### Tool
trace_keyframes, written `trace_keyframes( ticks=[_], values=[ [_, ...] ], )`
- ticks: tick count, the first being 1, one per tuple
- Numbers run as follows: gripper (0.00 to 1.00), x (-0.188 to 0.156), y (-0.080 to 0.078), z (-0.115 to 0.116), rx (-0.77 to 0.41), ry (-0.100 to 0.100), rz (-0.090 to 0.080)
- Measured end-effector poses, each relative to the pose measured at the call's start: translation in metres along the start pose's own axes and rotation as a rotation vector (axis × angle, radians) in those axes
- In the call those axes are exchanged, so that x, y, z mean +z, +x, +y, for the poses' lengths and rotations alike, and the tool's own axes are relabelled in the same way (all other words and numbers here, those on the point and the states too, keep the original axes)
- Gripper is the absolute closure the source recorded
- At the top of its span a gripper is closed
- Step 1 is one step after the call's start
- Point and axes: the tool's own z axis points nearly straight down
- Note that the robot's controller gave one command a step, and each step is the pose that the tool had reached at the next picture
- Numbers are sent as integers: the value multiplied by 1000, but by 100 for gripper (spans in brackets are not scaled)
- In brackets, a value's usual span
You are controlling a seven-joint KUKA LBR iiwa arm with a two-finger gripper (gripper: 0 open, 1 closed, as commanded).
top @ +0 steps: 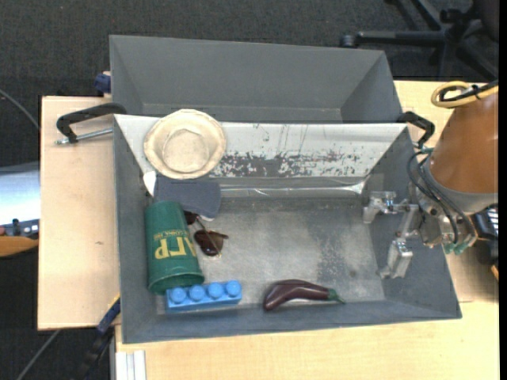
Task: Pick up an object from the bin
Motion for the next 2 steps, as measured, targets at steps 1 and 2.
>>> trace_keyframes(
  ticks=[1, 2],
  values=[
    [0, -5, -2, 1, -2, 2, -9],
    [0, 68, -10, 65, -33, 1, -9]
  ],
)
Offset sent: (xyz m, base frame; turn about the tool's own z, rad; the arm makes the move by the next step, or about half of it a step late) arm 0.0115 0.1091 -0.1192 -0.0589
